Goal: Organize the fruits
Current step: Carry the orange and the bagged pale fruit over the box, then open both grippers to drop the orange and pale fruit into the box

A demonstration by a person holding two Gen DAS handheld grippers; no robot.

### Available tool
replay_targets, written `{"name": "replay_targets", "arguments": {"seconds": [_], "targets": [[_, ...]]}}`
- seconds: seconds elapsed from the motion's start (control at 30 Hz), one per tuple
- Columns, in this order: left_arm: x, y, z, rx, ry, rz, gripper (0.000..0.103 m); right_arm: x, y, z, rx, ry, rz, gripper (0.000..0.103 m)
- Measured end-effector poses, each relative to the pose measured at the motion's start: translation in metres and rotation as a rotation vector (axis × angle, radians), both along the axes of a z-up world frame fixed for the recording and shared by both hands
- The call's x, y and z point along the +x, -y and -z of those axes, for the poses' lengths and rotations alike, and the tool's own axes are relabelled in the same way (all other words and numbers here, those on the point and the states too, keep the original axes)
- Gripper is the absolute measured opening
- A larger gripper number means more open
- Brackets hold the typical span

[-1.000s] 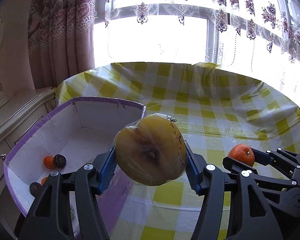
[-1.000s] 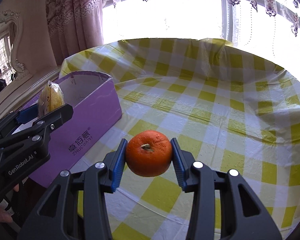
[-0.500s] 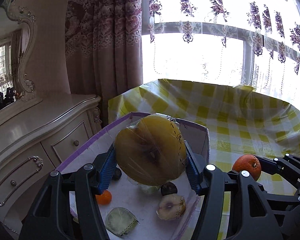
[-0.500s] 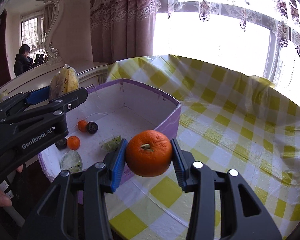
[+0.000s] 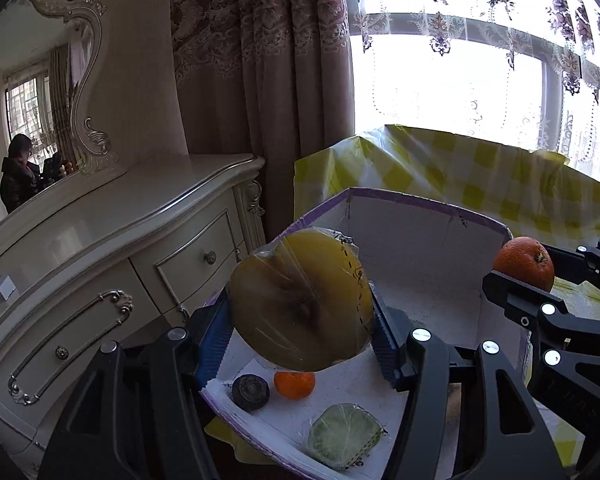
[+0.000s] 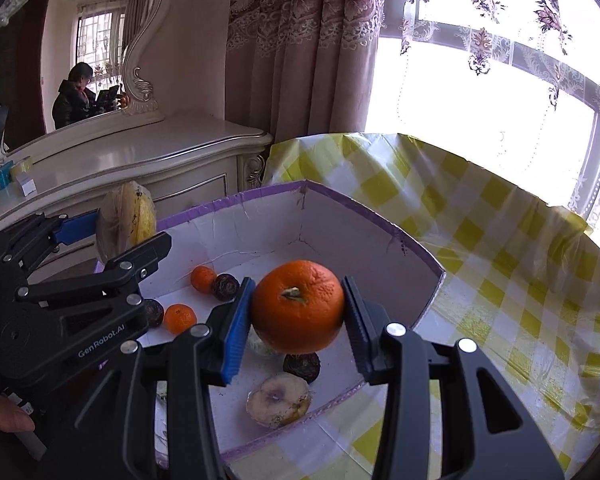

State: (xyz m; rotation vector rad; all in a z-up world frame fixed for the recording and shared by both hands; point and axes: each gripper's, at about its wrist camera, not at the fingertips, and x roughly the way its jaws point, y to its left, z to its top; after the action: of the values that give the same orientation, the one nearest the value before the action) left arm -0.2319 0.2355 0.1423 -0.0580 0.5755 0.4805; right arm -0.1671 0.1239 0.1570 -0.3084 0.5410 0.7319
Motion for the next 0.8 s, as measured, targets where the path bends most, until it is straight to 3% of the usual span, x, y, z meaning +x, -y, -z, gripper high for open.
{"name": "replay_targets", "arguments": {"seconds": [0.2, 0.63, 0.8], "targets": [[0.010, -0.017, 0.022, -0.074, -0.127, 0.029, 0.059, 0.031, -0.021, 0.015, -0.055, -0.070, 0.018, 0.044], [0.042, -0.015, 0.062, -0.088, -0.390, 0.151, 0.059, 0.060, -0.057, 0.074, -0.325, -0.154, -0.037, 0.044], [0.047, -0.011, 0.074, -0.071, -0.452, 0.158, 0.059, 0.060, -0.061, 0.090, -0.391, -0.150, -0.043, 0.044]]}}
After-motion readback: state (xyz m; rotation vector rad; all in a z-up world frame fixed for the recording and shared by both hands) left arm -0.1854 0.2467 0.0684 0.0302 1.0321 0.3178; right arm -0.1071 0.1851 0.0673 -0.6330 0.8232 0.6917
